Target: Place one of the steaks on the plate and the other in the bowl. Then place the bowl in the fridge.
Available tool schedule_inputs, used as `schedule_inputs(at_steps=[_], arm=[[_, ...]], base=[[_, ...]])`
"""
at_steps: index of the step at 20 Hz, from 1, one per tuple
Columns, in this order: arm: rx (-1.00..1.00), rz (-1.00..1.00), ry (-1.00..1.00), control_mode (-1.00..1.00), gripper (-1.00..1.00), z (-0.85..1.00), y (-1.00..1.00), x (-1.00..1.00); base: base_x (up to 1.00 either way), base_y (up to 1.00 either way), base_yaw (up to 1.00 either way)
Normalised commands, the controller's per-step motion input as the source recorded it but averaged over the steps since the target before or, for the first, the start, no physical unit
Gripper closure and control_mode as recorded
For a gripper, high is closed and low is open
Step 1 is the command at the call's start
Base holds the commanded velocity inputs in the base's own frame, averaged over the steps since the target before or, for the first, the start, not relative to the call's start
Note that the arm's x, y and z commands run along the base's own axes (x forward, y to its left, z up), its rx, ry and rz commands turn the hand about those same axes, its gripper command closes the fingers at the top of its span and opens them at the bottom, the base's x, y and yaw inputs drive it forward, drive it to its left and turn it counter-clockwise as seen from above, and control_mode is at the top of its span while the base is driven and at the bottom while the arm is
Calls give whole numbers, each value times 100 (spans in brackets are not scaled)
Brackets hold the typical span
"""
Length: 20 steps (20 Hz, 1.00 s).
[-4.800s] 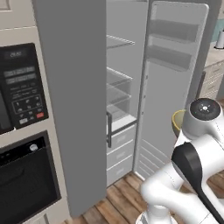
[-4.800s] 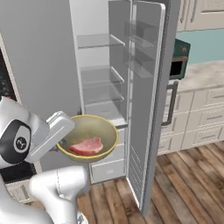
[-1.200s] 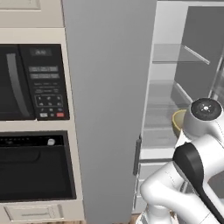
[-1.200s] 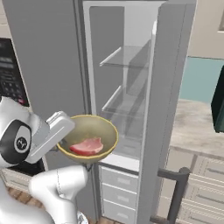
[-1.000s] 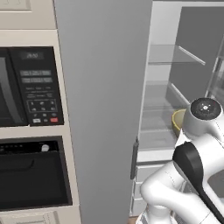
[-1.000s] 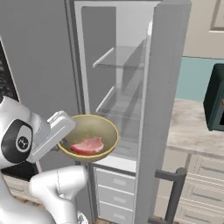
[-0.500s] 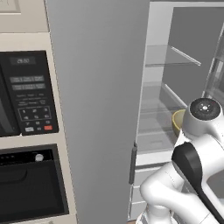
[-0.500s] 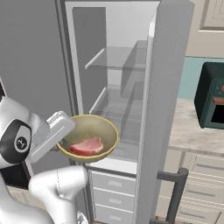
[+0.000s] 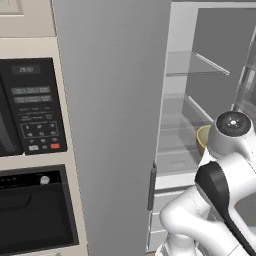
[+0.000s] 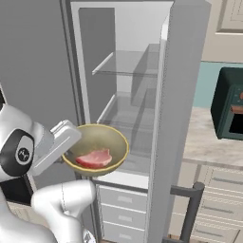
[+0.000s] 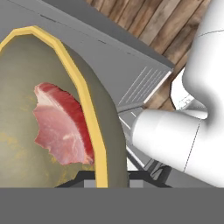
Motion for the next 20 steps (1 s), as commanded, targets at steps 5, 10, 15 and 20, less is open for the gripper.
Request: schedule_inputs(at_steps=[5,10,15,20], arm=[[0,18,0,-100,100,8,0,23],[-5,31,-9,-100,100,5,0,4],[-38,24,-1,-100,100,12,0,-6],[-40,24,9,-100,100,15,-6,-10]], base=[[0,0,0],[0,0,0],[0,0,0],[0,0,0]])
